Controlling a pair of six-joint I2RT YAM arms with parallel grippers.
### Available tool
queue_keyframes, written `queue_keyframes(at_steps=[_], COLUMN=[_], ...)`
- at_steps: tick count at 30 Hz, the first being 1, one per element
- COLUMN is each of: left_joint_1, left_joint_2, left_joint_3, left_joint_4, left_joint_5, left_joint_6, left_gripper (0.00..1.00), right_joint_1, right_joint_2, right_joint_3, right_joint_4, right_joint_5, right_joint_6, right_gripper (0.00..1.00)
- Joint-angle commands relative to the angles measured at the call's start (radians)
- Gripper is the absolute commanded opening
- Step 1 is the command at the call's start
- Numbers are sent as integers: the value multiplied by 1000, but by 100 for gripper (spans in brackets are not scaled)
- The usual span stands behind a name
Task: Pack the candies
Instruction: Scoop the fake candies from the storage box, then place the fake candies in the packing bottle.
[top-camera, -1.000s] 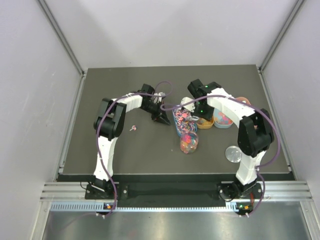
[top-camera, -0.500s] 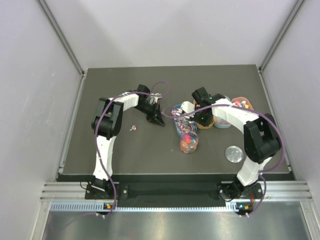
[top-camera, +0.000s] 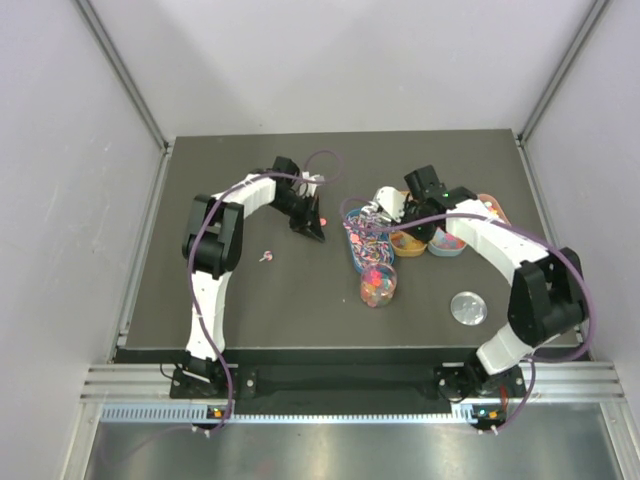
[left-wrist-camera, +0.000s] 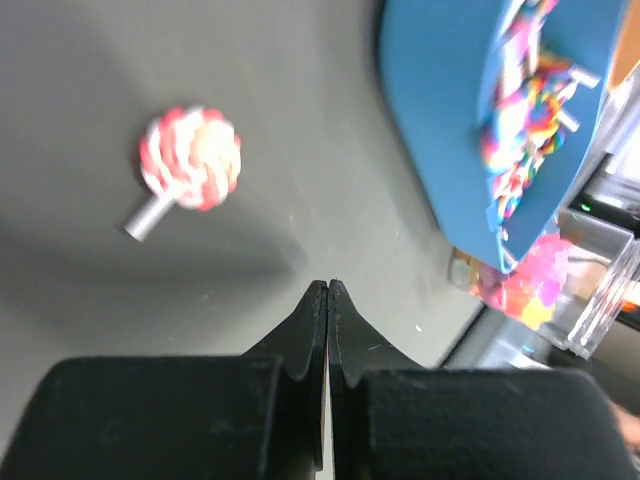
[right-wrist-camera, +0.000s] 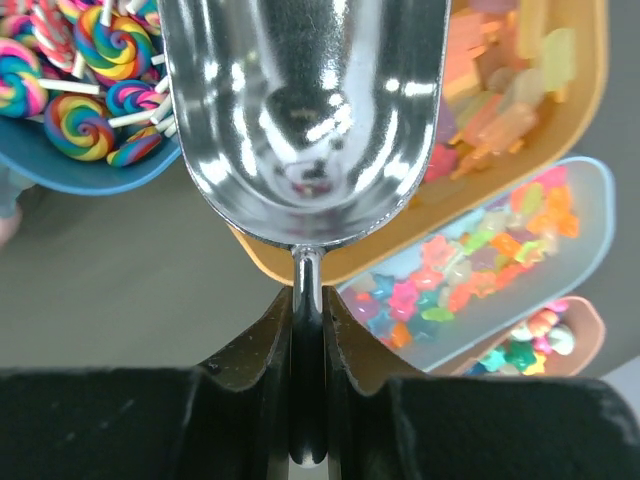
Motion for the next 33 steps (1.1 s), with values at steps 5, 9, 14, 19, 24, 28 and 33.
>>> queue_keyframes(at_steps=[5,9,14,19,24,28,33], left_joint_1=[4,11,27,34,39,39,40], left_joint_2=[-66,-91,-120,-158,-176,-190,-207], left_joint_3=[135,147,155,135,111,95,78], left_joint_4=[-50,-36,-1,22,38,42,47], left_joint_5=[-76,-96,-99,-88,-73,-78,-85], left_joint_6=[127,122,115,112,78,73,76], left_gripper=[0,0,0,0,0,0,0], right_joint_1=[-4,-4,-3,12,26,37,57], right_joint_2=[-225,-360,-531,-630,-644,-599,-536], right_joint_3=[41,49,2,-109,-156,-143,-130], right_joint_4=[-61,-200,-337,-394,-401,-410,-395], right_joint_5=[-45,-39,-25,0,53,93,139], right_joint_6=[-144,-289,-405,-409,-425,-455,-497], right_gripper=[0,0,0,0,0,0,0])
